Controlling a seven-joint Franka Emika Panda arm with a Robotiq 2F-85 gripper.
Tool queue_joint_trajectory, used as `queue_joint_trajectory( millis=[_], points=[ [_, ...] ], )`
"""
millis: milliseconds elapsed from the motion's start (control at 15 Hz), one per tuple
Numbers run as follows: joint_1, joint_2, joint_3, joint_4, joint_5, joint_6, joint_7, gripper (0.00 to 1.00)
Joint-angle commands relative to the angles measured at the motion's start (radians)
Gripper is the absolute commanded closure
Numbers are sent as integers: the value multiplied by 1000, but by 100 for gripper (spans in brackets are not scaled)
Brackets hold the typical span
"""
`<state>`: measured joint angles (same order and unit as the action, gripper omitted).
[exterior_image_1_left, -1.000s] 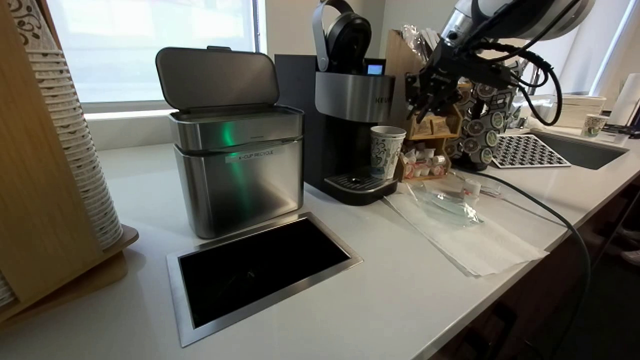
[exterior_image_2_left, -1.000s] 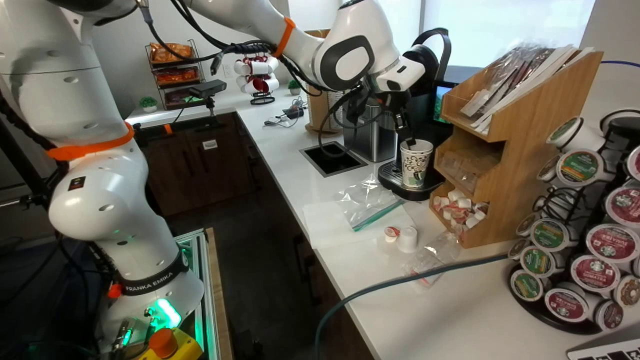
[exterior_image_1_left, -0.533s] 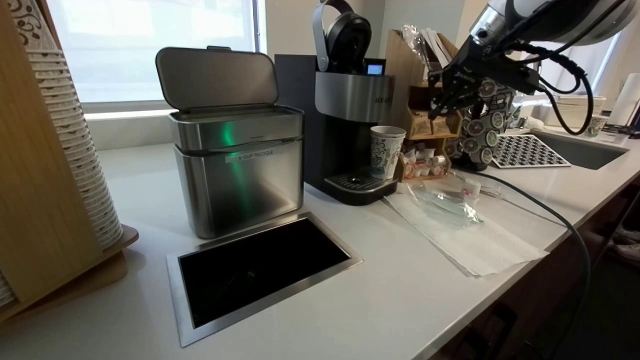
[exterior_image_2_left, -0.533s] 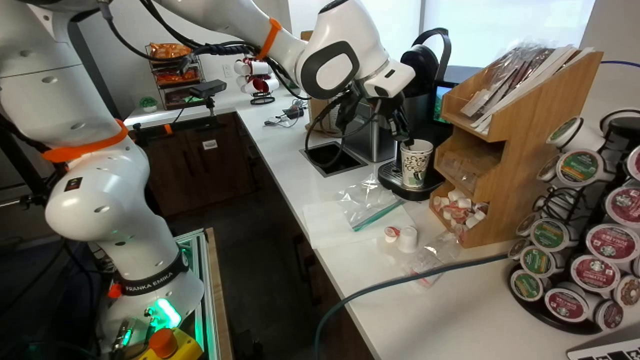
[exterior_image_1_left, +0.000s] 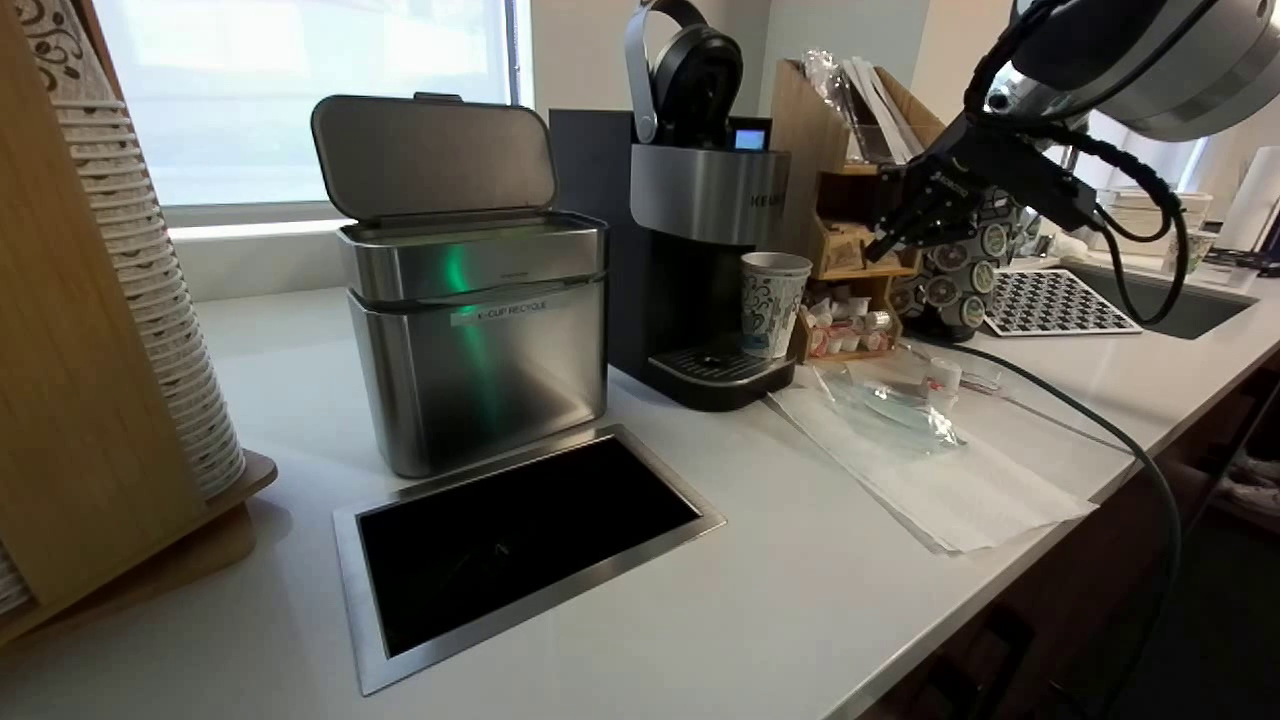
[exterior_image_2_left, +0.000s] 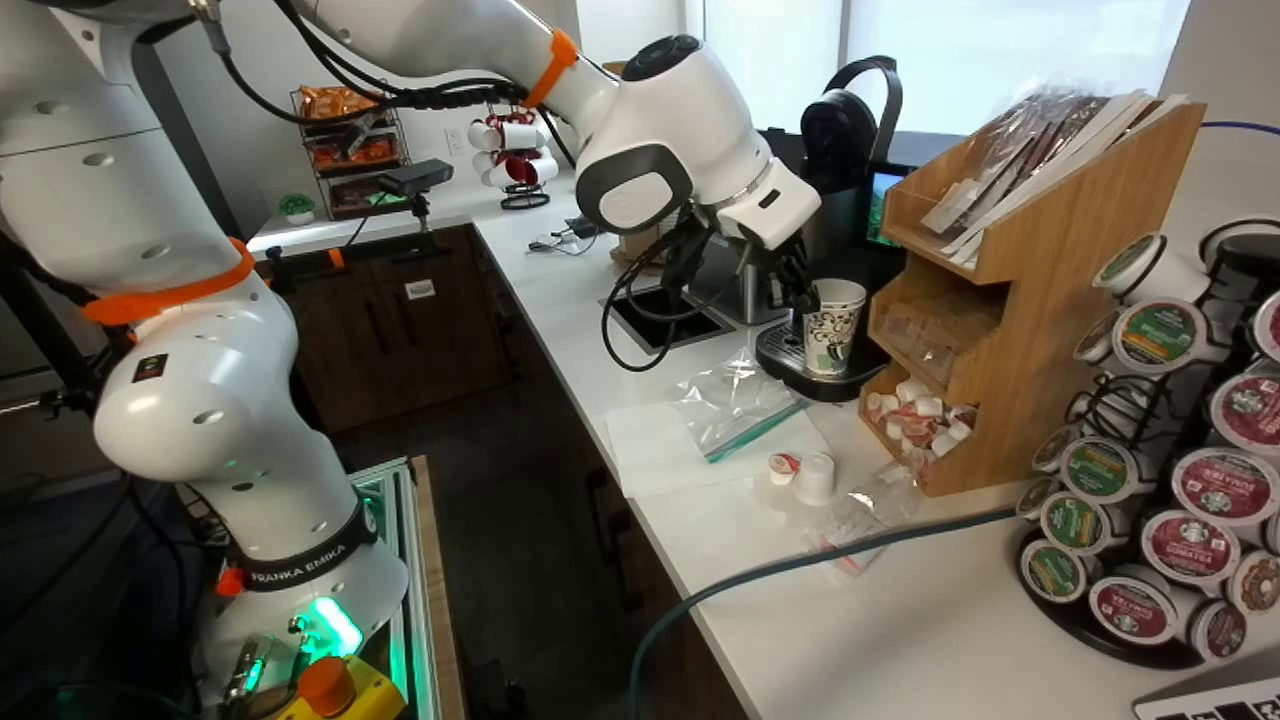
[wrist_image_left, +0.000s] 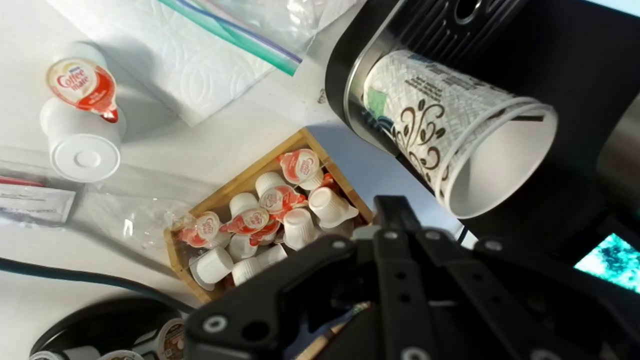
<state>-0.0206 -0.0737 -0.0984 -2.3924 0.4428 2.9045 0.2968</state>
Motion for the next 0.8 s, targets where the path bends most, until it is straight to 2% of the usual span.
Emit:
queue_joint_trajectory(
  millis=[0, 267, 467, 733],
  points=[
    [-11, -1, 10, 0, 1, -2, 2, 99],
    [-27, 37, 4, 30, -24, -20, 24, 100],
    [-13, 84, -17, 69, 18, -22, -39, 100],
    [-12, 146, -6, 129, 89, -23, -145, 100]
  ],
)
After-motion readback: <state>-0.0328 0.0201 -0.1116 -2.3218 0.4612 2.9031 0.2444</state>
